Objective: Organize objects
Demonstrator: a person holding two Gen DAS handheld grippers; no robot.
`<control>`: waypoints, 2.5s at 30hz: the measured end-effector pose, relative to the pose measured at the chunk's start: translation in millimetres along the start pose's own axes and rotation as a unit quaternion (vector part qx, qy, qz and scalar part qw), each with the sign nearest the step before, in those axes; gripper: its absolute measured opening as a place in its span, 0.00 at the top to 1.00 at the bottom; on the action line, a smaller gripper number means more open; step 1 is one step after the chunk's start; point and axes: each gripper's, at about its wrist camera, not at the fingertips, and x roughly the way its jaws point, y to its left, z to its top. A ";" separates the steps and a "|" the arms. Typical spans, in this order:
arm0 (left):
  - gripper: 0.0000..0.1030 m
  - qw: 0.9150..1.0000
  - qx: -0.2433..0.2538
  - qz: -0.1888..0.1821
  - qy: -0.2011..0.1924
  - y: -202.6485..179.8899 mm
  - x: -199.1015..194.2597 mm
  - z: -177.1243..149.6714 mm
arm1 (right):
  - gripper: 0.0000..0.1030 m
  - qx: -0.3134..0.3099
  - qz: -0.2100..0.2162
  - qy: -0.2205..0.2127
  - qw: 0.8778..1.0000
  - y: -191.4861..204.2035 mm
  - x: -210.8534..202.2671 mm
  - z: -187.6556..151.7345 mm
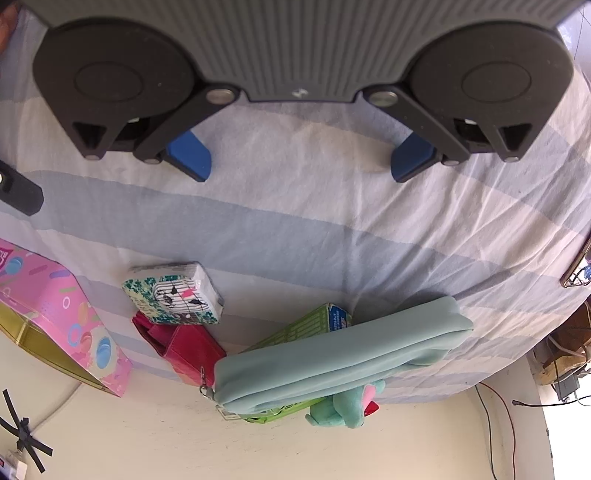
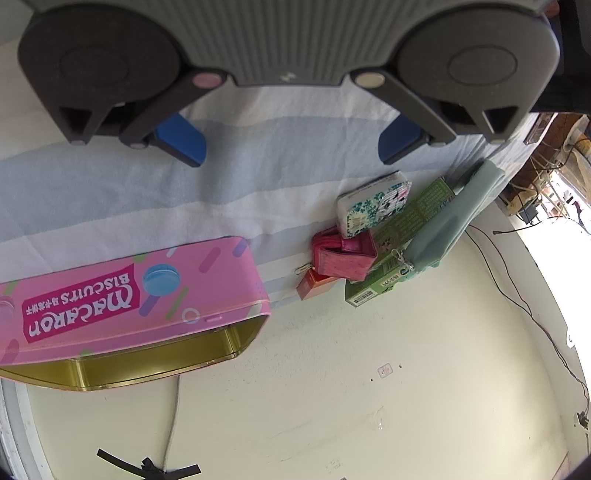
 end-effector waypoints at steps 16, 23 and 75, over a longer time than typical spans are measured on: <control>0.00 1.000 -0.005 0.006 -0.007 -1.0 -1.5 -2.2 | 0.00 0.025 0.027 -0.008 0.999 -10.9 -5.7 -0.7; 0.00 0.999 0.016 -0.012 -0.042 4.3 -4.4 -12.4 | 0.00 0.042 0.045 -0.015 0.998 -15.2 -7.1 -1.5; 0.43 0.935 0.045 -0.338 -0.095 -146.5 26.6 145.5 | 0.55 0.021 -0.037 -0.134 0.990 -78.0 -48.6 129.9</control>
